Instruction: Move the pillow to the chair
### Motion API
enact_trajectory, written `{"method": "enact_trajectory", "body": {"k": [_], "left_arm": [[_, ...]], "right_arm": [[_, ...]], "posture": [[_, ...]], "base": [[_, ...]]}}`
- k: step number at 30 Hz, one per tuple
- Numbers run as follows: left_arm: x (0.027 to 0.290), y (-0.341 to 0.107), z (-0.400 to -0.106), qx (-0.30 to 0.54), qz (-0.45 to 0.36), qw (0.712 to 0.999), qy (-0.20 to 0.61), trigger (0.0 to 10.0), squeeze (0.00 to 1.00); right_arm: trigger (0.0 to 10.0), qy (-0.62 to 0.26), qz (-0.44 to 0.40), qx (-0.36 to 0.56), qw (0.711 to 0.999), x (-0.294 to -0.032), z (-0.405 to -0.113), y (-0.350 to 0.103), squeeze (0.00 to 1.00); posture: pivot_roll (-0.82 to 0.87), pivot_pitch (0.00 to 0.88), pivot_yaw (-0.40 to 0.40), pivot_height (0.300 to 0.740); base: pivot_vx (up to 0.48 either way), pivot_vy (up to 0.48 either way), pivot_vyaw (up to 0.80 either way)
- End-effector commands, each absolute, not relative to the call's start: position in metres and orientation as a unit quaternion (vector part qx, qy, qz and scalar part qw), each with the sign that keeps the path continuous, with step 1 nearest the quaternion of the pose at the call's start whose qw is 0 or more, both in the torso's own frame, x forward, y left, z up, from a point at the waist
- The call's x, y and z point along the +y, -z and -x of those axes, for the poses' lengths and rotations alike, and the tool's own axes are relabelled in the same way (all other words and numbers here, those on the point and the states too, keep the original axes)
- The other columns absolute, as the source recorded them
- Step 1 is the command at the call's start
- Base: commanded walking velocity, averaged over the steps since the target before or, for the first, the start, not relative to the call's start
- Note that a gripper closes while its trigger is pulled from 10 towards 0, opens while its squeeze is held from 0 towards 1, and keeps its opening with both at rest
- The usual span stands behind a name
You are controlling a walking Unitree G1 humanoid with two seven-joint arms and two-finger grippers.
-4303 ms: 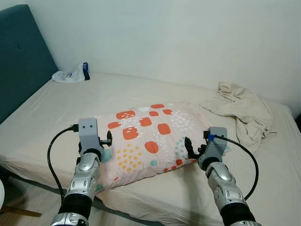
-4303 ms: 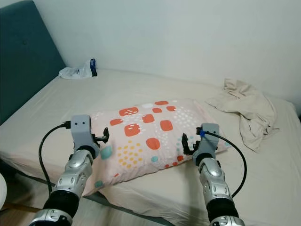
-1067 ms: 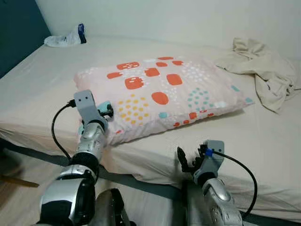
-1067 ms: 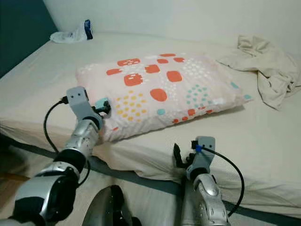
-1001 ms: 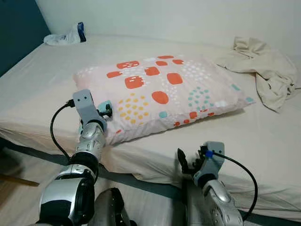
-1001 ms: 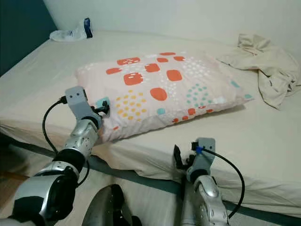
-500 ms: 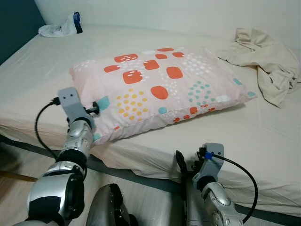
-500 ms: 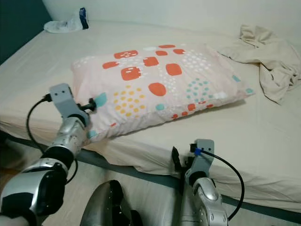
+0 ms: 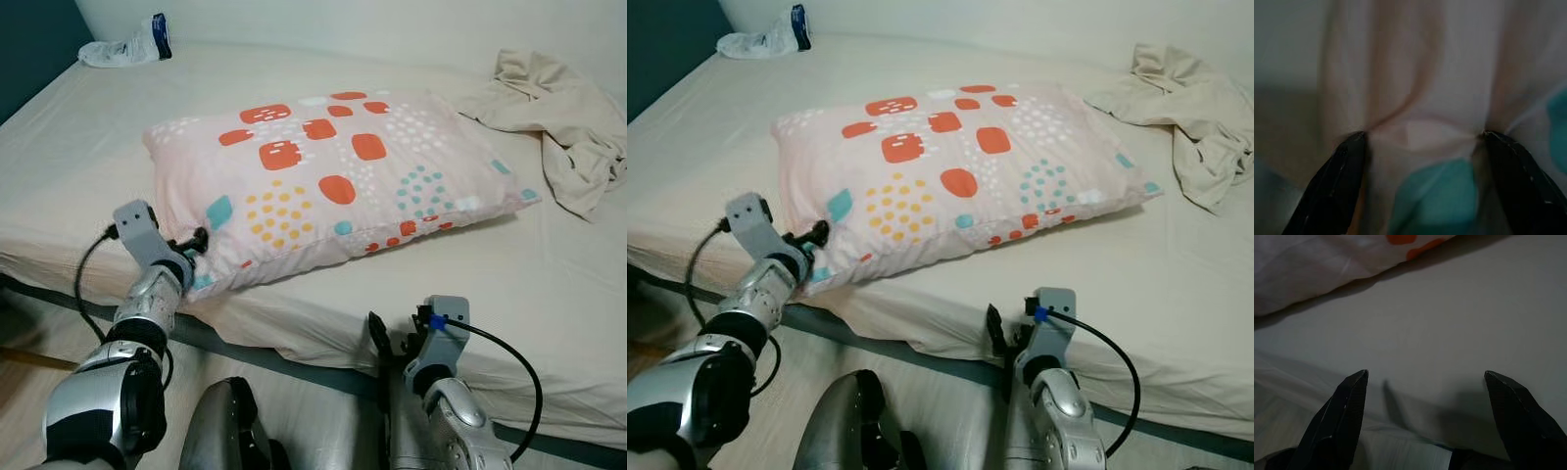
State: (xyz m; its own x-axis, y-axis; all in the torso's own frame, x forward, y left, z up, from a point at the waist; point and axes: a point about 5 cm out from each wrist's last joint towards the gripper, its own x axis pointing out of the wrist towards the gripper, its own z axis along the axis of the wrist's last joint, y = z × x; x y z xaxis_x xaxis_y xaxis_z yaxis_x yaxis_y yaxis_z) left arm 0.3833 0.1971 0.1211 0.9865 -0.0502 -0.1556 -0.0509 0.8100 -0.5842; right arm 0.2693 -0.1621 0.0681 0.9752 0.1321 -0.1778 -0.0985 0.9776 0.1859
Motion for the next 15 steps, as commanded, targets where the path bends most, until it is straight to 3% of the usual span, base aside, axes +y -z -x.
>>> {"method": "enact_trajectory", "body": {"k": [1, 10, 15], "left_arm": [[0.183, -0.103, -0.376, 0.117, 0.351, 0.928, 0.039, 10.0, 0.0], [0.155, -0.103, -0.372, 0.108, 0.451, 0.874, 0.149, 10.0, 0.0], [0.138, -0.1, -0.367, 0.114, 0.467, 0.853, 0.202, 10.0, 0.0]], "right_arm": [[10.0, -0.056, -0.096, 0.109, 0.988, -0.162, -0.264, -0.063, 0.0], [10.0, -0.056, -0.092, 0.11, 0.988, -0.164, -0.266, -0.064, 0.0], [10.0, -0.057, -0.092, 0.11, 0.988, -0.163, -0.267, -0.065, 0.0]], "posture": [[-0.14, 0.322, 0.087, 0.573], [-0.14, 0.308, 0.082, 0.573], [-0.14, 0.303, 0.082, 0.573]], "base": [[0.0, 0.0, 0.0], [0.0, 0.0, 0.0], [0.0, 0.0, 0.0]]}}
